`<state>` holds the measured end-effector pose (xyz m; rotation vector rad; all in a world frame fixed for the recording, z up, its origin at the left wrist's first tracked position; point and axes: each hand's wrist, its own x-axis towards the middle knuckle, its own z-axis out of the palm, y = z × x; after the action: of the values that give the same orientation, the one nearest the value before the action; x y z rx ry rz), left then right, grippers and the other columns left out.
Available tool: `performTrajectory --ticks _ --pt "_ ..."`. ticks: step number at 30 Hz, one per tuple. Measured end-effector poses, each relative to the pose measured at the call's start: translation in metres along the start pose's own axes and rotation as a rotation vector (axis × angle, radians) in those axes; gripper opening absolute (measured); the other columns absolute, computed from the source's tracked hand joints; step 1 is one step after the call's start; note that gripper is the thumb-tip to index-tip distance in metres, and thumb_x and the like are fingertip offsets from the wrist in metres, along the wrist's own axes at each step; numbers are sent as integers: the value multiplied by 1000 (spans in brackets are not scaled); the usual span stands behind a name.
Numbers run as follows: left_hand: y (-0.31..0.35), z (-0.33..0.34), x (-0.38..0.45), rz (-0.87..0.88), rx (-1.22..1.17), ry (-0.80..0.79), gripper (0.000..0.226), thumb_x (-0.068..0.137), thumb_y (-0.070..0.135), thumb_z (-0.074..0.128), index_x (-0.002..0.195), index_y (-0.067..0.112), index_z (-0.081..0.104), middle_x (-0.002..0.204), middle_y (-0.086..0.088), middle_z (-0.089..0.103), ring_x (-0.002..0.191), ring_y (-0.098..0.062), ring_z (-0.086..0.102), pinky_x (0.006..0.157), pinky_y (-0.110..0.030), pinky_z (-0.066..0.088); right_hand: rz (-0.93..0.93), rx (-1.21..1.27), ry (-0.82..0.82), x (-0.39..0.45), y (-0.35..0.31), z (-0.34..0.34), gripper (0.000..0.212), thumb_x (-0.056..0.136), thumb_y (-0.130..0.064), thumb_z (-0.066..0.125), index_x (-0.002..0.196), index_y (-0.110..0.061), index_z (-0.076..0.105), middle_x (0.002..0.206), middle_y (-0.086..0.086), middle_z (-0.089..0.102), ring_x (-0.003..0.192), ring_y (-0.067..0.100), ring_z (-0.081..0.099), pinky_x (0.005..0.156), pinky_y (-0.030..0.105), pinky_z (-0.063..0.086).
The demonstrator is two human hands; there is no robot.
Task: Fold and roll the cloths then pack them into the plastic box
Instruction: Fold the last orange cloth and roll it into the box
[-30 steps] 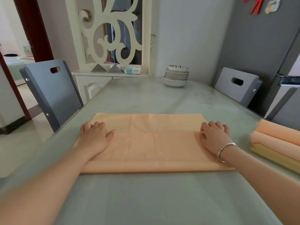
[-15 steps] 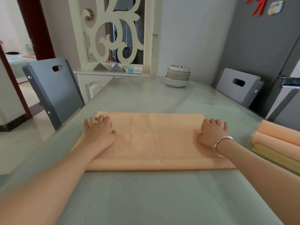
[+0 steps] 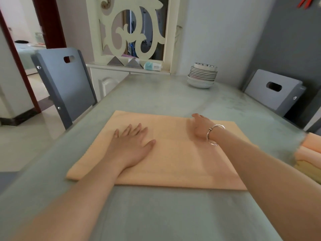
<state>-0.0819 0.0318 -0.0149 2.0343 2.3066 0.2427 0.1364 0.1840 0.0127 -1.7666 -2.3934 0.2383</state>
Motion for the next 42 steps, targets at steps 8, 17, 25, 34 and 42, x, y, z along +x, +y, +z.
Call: performTrajectory --ticks 8,17,25,34,42 --pt "-3 3 1 -1 5 -6 68 90 67 13 150 38 4 158 15 -5 146 -13 -5 118 -48 0 16 -237 -24 15 -5 -19 27 85 -18 47 111 -17 49 90 1 47 117 25 36 86 34 32" --pt "2 -11 -17 149 -136 654 74 86 43 51 149 22 18 159 8 6 146 -17 11 118 -45 8 -398 -341 242 -63 -13 -53 23 82 -31 53 103 -20 53 101 -1 55 108 23 47 99 33 29" --pt "-14 -40 -43 340 210 579 45 48 10 78 88 29 67 110 9 65 114 -23 57 104 -42 24 -445 -323 122 -153 9 -58 11 83 -26 49 92 -30 47 82 -14 54 96 15 55 104 28 26" --pt "-39 -43 -95 200 208 212 37 79 14 46 108 31 62 113 9 66 107 -17 59 85 -31 47 -394 -223 111 -202 37 -57 11 79 -22 52 81 -32 49 85 -18 54 85 4 52 80 19 36" --pt "-29 -48 -126 156 140 -31 45 97 38 35 141 47 30 152 25 22 139 -7 29 104 -26 32 -295 -88 29 -230 45 -42 9 84 -21 50 89 -27 55 109 -11 60 104 12 53 88 29 43"
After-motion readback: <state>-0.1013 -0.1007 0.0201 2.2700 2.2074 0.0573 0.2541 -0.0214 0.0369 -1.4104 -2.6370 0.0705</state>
